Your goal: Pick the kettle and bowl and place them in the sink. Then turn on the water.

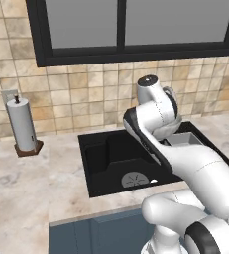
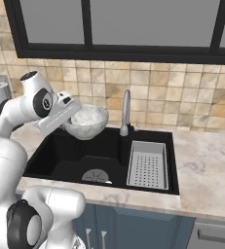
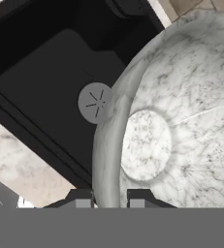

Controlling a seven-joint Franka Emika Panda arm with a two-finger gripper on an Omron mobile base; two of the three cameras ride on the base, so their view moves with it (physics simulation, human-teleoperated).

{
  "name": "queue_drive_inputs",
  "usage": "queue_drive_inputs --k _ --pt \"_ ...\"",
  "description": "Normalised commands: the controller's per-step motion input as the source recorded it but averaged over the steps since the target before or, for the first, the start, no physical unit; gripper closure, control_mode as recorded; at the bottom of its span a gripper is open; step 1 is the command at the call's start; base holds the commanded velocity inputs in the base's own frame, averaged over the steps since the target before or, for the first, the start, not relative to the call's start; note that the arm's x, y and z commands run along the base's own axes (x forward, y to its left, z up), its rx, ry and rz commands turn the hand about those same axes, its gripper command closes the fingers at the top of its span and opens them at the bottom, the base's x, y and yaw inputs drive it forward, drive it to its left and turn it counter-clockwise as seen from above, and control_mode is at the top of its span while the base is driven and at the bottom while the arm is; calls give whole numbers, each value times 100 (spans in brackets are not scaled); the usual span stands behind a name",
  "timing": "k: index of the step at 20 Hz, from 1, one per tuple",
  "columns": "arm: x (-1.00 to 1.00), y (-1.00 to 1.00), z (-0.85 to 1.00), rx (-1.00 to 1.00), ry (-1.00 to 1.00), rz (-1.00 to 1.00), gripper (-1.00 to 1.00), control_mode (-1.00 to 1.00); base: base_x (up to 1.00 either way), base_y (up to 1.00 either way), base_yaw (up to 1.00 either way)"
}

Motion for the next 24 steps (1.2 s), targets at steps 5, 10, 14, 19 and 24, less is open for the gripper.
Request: queue_drive_inputs --k 5,10,14,19,24 --pt "46 38 -24 0 0 0 100 -100 0 0 0" --pt "25 5 -40 0 0 0 100 -100 0 0 0" --pt "21 0 -52 1 0 0 100 -100 0 0 0" --pt "28 0 -53 1 0 0 100 -100 0 0 0" --pt "22 0 -55 2 0 0 100 -100 0 0 0"
